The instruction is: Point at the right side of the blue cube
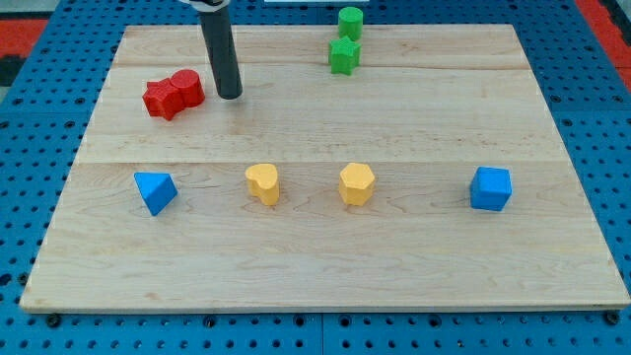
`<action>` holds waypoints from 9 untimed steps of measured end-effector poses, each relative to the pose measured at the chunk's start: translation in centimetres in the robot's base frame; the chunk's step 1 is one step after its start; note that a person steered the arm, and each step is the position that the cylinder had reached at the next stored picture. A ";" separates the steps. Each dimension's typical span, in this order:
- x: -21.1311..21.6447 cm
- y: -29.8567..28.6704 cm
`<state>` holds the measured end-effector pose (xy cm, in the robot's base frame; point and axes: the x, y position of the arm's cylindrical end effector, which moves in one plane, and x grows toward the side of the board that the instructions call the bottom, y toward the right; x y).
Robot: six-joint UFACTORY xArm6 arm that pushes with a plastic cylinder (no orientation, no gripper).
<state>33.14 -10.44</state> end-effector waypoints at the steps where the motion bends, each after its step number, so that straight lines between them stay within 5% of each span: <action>1: 0.1 2.1; 3: 0.1 2.9; 5: 5.3 6.5; 9: 5.7 11.9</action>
<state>38.80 1.47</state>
